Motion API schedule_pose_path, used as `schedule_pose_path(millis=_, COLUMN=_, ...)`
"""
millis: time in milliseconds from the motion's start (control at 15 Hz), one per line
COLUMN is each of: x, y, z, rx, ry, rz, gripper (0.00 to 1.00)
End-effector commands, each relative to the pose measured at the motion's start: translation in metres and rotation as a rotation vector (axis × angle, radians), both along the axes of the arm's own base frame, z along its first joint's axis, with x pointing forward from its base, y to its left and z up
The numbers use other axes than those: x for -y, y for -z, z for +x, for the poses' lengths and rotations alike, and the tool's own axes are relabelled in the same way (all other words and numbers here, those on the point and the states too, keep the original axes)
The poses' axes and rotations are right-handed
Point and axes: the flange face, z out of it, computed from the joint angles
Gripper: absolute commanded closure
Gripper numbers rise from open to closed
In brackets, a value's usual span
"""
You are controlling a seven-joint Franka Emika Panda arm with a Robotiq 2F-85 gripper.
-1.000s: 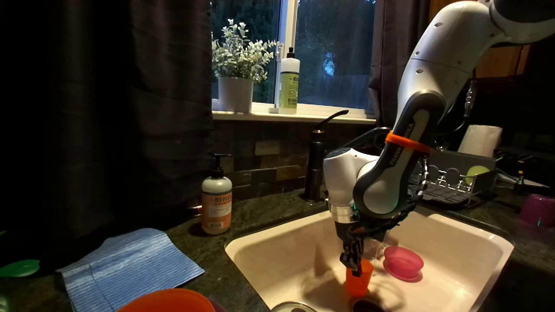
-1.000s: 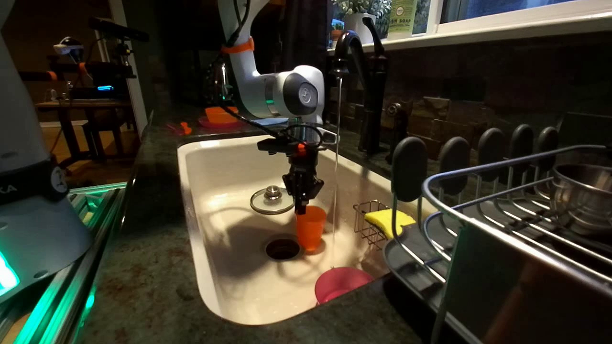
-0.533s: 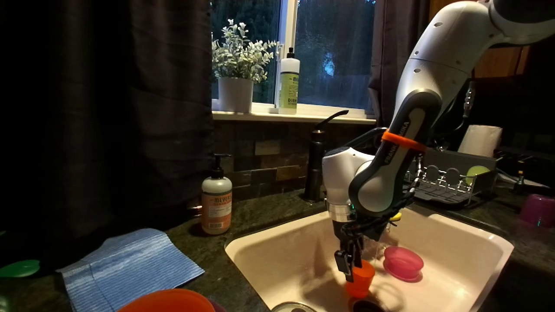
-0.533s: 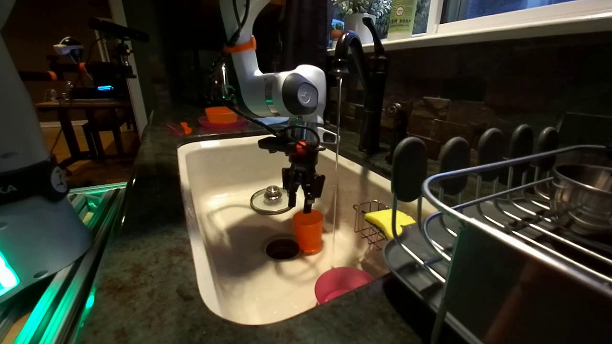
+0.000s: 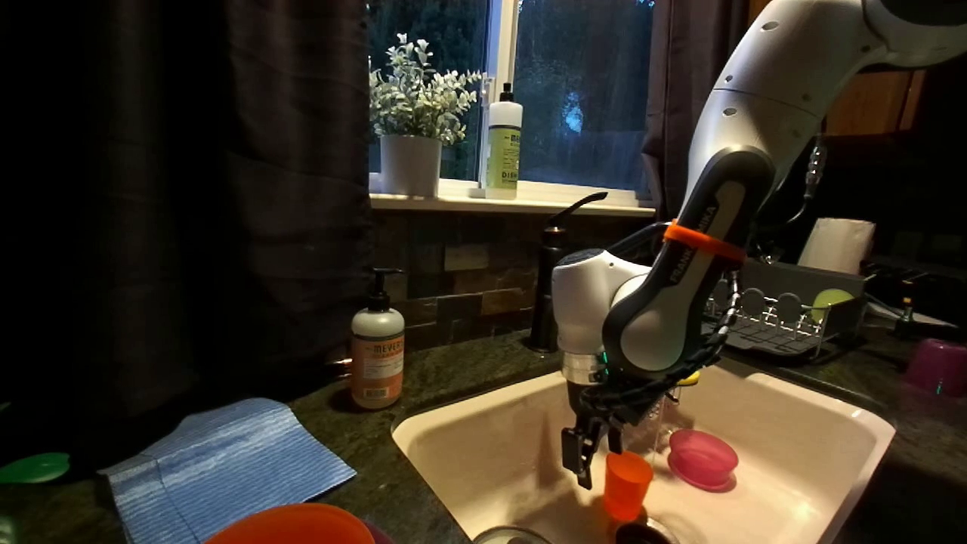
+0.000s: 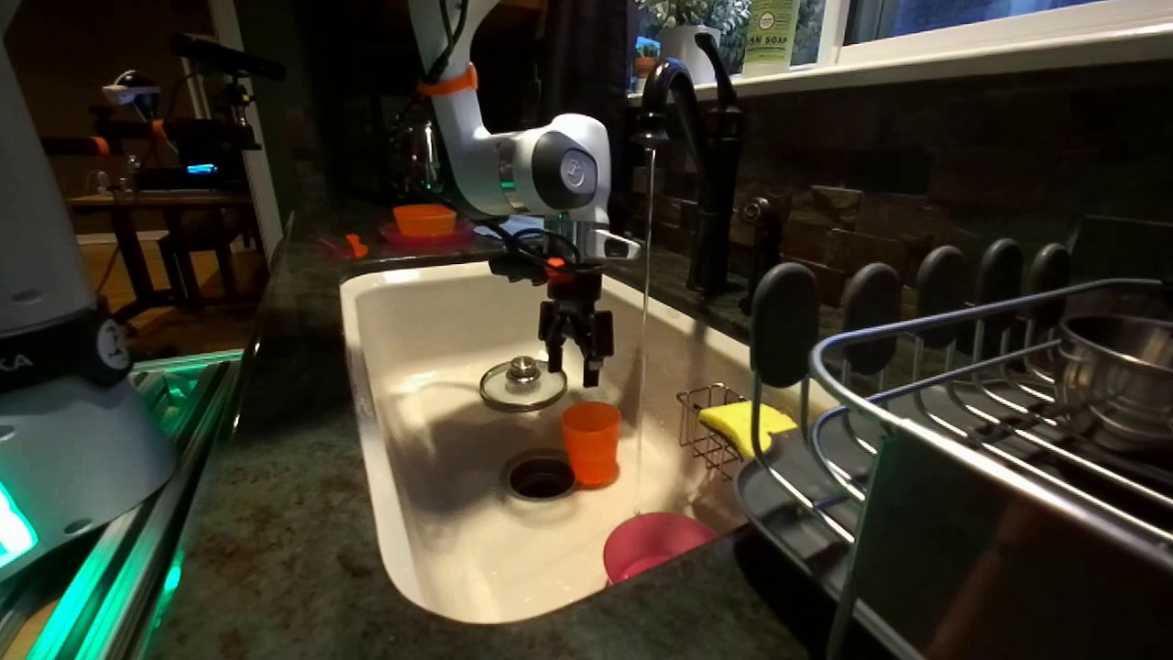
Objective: Open the tap, then fill the orange cup with a little water
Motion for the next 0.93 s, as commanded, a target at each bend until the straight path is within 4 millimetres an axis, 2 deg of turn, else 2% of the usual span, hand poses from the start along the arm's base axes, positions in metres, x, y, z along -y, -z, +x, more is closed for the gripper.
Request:
schedule_pose_path(millis=0, x=-0.012, y=-0.02, z=-0.014, rx=0.089, ry=0.117, rz=-0.036, gripper=0.0)
schedule_pose_path(millis=267, x=-0.011, y=-0.044, z=-0.02, rx=0.149, ry=0.243, rz=-0.06, gripper=0.0)
schedule_pose_path(millis=467, x=0.0, y=-0.063, z=-0.026, rx=0.193, ry=0.343, rz=-0.065, gripper=0.0)
schedule_pose_path(millis=867, x=0.006, y=-0.09, z=-0.037, rx=0.227, ry=0.497, rz=-0.053, gripper=0.0)
